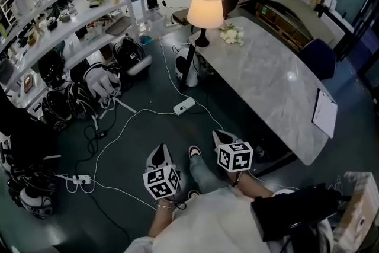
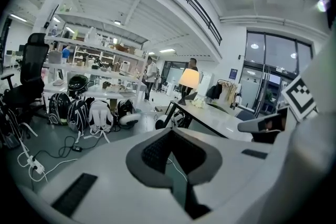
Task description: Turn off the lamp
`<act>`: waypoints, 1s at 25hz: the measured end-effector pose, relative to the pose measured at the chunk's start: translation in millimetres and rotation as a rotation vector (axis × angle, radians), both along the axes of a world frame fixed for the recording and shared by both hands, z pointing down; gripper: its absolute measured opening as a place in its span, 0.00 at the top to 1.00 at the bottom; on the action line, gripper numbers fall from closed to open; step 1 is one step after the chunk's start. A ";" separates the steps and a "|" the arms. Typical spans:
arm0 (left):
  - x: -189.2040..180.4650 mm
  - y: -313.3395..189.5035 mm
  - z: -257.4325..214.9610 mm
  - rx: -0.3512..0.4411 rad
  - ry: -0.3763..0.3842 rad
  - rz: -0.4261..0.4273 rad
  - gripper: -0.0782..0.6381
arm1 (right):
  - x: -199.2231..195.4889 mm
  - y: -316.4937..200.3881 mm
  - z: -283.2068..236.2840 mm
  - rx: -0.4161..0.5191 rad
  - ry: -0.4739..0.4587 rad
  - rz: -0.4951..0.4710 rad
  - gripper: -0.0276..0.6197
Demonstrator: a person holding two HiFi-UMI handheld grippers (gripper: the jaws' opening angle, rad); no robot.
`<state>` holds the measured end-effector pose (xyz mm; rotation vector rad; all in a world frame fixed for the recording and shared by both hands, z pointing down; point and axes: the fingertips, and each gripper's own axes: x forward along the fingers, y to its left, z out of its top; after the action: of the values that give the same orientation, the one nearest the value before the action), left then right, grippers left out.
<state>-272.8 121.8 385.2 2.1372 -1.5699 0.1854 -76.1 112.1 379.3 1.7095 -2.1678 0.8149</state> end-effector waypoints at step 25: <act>68.2 -200.9 40.0 -0.129 -0.053 0.128 0.90 | 59.9 -174.0 38.5 -0.121 -0.017 0.060 0.96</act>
<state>-204.6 -79.1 425.2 2.1477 -1.4102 0.3784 -16.2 -61.9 417.8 1.7208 -2.0421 0.9581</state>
